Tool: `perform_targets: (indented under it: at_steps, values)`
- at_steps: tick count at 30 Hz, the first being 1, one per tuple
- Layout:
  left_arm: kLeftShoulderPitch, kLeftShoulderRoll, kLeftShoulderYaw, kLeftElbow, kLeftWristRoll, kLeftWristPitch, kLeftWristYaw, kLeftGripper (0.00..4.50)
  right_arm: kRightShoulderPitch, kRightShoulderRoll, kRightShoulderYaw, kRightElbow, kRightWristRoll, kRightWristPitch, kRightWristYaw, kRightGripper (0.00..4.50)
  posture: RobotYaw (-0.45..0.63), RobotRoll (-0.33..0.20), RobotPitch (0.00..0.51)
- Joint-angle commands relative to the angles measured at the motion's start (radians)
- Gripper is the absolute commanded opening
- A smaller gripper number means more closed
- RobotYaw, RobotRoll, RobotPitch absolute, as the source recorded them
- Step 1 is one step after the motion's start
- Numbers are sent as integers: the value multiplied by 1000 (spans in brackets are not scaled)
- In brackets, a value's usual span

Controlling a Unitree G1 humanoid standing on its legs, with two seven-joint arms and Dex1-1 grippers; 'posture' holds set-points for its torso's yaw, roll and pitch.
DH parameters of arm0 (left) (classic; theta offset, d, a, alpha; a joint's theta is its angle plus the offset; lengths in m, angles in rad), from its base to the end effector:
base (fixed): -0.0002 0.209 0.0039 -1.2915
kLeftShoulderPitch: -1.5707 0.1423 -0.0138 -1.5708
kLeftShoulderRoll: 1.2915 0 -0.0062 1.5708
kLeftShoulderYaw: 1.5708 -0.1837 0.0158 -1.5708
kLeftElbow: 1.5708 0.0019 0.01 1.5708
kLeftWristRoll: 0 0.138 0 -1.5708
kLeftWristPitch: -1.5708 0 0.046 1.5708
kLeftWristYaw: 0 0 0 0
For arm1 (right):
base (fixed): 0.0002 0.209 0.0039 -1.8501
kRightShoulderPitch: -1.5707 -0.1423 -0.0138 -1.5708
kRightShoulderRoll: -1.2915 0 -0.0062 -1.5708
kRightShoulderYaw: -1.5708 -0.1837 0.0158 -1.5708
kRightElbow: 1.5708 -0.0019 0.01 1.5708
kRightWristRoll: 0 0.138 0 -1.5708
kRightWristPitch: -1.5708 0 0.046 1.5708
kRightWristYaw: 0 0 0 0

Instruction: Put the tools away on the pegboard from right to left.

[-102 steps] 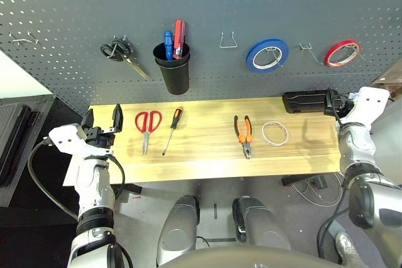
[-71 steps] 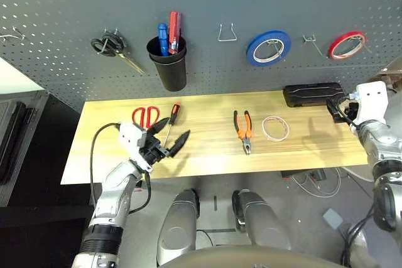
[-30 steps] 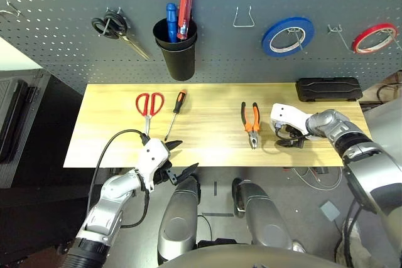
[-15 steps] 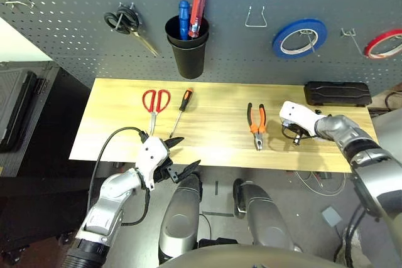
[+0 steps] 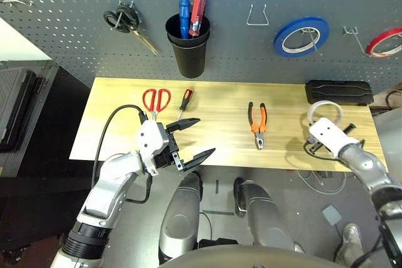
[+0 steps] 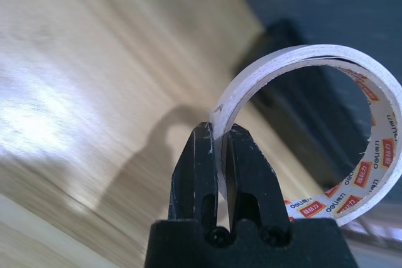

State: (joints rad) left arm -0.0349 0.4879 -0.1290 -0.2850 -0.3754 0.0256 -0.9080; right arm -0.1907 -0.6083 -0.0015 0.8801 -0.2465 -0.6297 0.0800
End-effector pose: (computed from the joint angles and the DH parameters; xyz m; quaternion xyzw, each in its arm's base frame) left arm 0.2033 0.1901 0.1074 0.0909 -0.0737 -0.5408 0.8330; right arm 0.1992 -0.3093 0.0137 -0.3839 0.0646 0.0684 0.9186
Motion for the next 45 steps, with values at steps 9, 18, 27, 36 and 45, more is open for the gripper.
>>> perform_targets:
  at_steps: [9, 18, 27, 36, 45]
  values:
    - [-96, -39, -22, -16, -53, 47, -27, 4500, 93, -20, -81, -56, -18, -242, -201, 12, 166, 0, 197]
    - [-131, -46, 7, -19, -91, 60, -25, 4500, 44, -32, -92, -102, -74, -310, -302, 12, 131, 0, 173]
    - [-145, -58, 33, -46, -55, 116, 92, 4500, -66, -20, -80, -162, -76, -331, -288, 12, 128, 0, 175]
    - [-150, -57, 26, -80, 12, 192, 225, 4500, -216, 16, -46, -88, -46, -332, -194, 12, 150, 0, 176]
    - [-168, -54, 11, -64, 74, 211, 261, 4500, -394, 40, -8, 102, -41, -298, -128, 12, 164, 0, 176]
